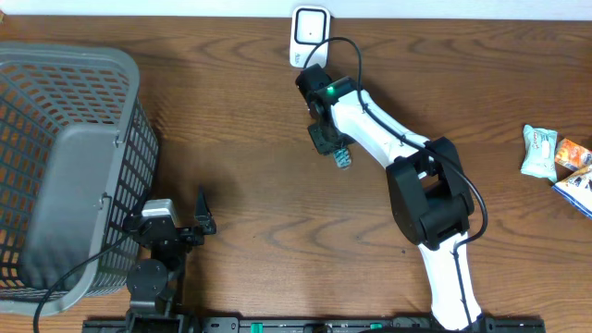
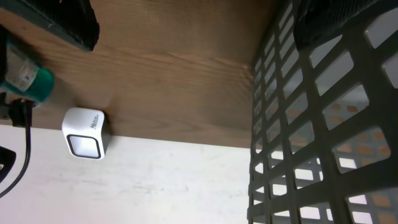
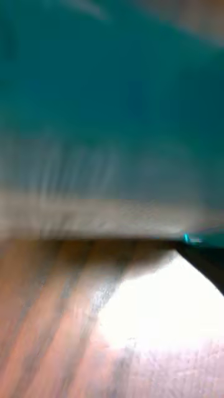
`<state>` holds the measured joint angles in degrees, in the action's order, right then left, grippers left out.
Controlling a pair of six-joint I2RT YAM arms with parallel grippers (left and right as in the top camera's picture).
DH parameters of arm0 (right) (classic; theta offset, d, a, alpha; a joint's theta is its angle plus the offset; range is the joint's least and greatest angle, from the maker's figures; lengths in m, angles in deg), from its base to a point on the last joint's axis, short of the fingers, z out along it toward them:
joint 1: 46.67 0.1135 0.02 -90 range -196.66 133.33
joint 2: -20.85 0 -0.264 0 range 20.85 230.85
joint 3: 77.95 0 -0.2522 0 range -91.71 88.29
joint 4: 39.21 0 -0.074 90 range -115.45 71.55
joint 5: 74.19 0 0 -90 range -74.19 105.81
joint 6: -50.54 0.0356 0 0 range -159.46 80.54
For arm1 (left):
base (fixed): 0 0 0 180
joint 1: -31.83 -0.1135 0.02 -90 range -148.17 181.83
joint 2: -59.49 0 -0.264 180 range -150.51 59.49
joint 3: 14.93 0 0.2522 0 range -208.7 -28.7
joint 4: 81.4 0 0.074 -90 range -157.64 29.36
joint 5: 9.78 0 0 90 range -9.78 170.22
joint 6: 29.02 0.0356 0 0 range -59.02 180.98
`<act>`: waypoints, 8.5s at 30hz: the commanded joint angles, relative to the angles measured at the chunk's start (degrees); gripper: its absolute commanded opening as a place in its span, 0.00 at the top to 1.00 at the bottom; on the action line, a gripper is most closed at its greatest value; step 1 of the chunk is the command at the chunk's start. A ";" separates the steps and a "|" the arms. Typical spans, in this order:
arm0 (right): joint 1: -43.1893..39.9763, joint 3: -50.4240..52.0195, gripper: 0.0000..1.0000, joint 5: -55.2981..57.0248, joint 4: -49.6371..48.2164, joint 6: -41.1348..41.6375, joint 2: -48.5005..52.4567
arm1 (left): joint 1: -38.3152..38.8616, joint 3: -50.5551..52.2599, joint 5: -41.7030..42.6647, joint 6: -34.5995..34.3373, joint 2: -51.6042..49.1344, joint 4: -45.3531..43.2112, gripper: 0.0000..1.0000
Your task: Scan the item barcode
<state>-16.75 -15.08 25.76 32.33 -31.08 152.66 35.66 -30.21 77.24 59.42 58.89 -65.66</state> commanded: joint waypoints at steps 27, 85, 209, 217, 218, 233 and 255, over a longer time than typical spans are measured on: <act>-7.67 3.10 0.99 -61.42 3.13 -39.01 3.52 | -0.28 1.29 -0.94 -0.46 0.31 1.84 0.00; -11.96 -2.27 0.99 -42.21 -5.03 -53.57 -4.46 | -0.28 1.29 -0.92 -0.46 0.31 1.84 0.00; -14.95 -17.66 0.99 35.23 -11.72 -27.23 -3.17 | -0.28 1.29 -0.94 -0.46 0.00 1.84 0.00; -39.01 -0.96 0.99 19.67 -1.75 -1.62 -0.42 | -0.28 1.29 -0.94 -0.46 0.00 1.84 0.00; -40.68 0.76 0.99 19.67 -2.56 -0.28 -0.42 | -0.28 1.29 -0.94 -0.46 0.00 1.84 0.00; -43.45 -14.21 0.01 -2.99 8.59 4.87 -4.09 | -0.28 1.29 -0.94 -0.46 0.00 1.84 0.00; -20.11 -6.01 0.99 1.55 32.37 19.41 -20.09 | -0.28 1.29 -0.92 -0.46 0.00 1.84 0.00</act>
<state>-37.98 -25.81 24.17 62.67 -17.37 132.14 35.66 -30.21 77.26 59.42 58.81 -65.66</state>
